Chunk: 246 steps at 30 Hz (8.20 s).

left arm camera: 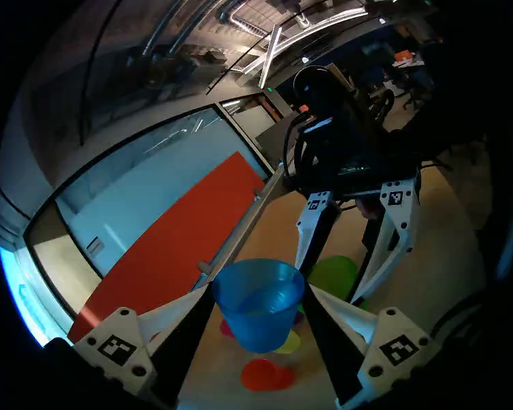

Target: Pour water

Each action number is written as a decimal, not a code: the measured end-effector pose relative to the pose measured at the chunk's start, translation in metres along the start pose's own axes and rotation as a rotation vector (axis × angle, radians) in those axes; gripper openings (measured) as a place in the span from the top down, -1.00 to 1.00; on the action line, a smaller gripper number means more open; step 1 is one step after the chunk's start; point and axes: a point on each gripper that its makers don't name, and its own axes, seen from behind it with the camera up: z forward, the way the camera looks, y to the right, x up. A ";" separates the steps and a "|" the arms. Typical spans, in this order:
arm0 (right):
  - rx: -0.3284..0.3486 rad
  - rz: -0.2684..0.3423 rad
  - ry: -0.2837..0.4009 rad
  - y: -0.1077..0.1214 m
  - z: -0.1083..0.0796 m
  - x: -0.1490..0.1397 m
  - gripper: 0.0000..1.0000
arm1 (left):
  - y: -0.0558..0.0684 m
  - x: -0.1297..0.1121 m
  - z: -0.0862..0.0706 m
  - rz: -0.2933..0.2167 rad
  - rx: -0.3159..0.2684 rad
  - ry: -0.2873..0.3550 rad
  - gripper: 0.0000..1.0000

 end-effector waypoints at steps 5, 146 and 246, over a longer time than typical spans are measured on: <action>0.000 -0.002 0.000 0.000 0.000 0.000 -0.90 | 0.001 0.001 0.000 0.013 -0.002 0.001 -0.75; 0.002 -0.026 0.015 0.006 0.001 -0.007 -0.90 | 0.002 0.013 0.022 0.409 -0.020 -0.026 -0.75; -0.004 -0.042 0.033 0.003 -0.001 -0.004 -0.90 | 0.000 0.024 0.022 0.560 0.006 -0.029 -0.75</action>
